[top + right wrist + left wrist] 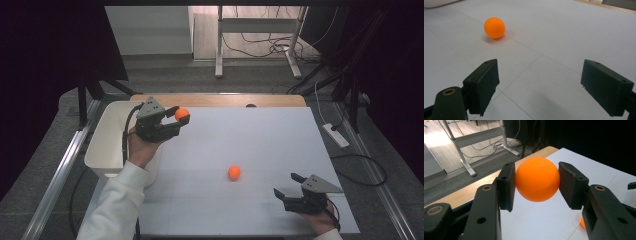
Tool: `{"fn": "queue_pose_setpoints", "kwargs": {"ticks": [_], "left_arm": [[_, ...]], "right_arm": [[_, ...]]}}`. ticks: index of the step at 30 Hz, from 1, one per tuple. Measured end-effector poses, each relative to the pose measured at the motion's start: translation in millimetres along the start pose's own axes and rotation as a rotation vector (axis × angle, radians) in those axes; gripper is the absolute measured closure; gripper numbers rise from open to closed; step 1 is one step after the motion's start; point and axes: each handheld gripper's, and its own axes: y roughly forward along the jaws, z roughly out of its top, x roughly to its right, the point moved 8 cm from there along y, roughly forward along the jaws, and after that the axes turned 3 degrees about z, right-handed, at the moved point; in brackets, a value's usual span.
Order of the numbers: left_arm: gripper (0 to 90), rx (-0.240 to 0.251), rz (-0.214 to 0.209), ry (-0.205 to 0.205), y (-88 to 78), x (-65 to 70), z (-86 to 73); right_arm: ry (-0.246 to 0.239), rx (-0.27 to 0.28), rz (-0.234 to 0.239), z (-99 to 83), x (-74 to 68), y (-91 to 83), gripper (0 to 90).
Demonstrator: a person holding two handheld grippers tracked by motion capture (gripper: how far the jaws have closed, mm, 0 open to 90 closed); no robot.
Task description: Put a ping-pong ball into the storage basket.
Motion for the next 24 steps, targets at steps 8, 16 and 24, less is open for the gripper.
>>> {"fn": "queue_pose_setpoints", "kwargs": {"ticks": [8, 16, 24], "left_arm": [[50.1, 0.003, 0.023, -0.007, -3.5, -10.2, -0.9], [50.1, 0.008, 0.049, -0.022, -9.5, -21.5, -0.5], [50.1, 0.004, 0.072, -0.042, -9.8, -32.7, -4.4]], "right_arm": [[-0.001, -0.002, 0.0, -0.3, -0.2, 0.3, 14.9], [-0.002, -0.002, 0.0, -0.2, -0.2, 0.1, 14.9], [-0.002, -0.002, 0.003, -0.4, -0.5, 0.9, 14.9]]}}
